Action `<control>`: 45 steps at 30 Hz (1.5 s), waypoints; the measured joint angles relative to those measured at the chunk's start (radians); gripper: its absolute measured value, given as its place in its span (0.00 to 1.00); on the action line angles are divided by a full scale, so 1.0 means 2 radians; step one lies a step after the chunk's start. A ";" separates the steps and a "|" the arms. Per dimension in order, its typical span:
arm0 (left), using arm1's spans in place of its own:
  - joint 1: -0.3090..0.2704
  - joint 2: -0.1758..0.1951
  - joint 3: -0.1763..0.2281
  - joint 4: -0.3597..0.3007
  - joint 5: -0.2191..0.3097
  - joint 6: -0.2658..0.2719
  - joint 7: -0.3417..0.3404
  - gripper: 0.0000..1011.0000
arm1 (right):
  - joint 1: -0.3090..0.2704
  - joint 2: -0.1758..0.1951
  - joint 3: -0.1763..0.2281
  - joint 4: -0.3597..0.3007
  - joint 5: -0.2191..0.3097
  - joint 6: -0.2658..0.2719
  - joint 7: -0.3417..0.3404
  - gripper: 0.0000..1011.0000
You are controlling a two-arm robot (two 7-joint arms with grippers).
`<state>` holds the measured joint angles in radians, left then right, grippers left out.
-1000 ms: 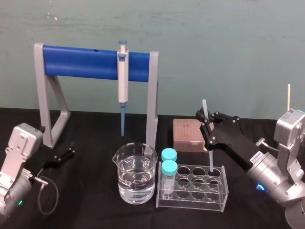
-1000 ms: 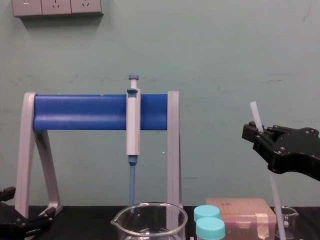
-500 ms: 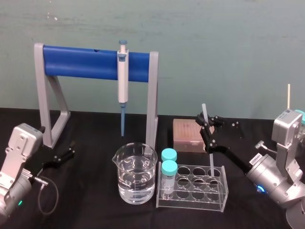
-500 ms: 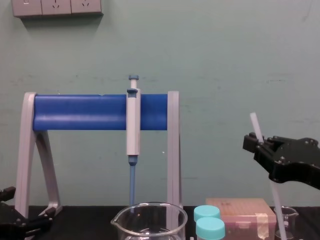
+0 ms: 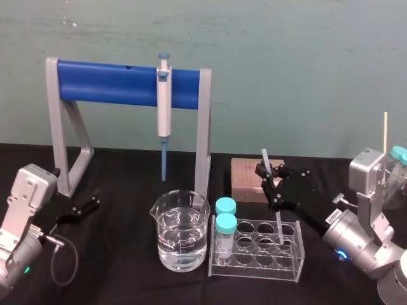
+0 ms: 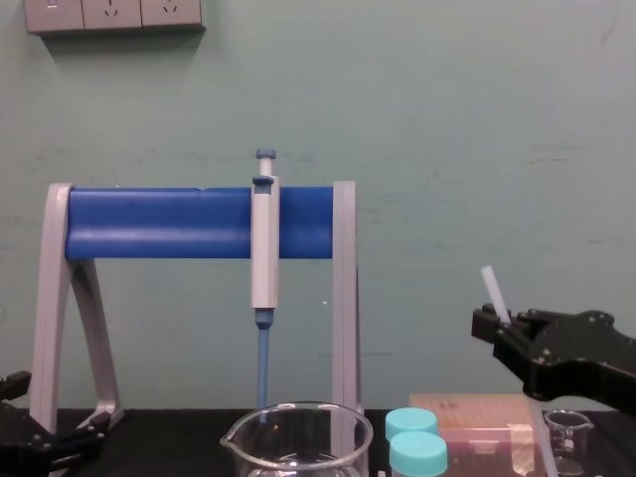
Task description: Pick up the stirring rod with one hand, then place it down.
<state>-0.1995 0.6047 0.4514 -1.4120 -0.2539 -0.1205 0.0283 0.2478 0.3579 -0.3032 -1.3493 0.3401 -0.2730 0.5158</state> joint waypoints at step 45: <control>0.000 0.000 0.000 0.000 0.000 0.000 0.000 0.99 | 0.013 0.001 -0.011 0.021 -0.016 0.018 -0.007 0.31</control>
<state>-0.1996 0.6047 0.4514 -1.4120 -0.2540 -0.1205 0.0283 0.2739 0.3600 -0.3252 -1.3067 0.3087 -0.2362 0.5017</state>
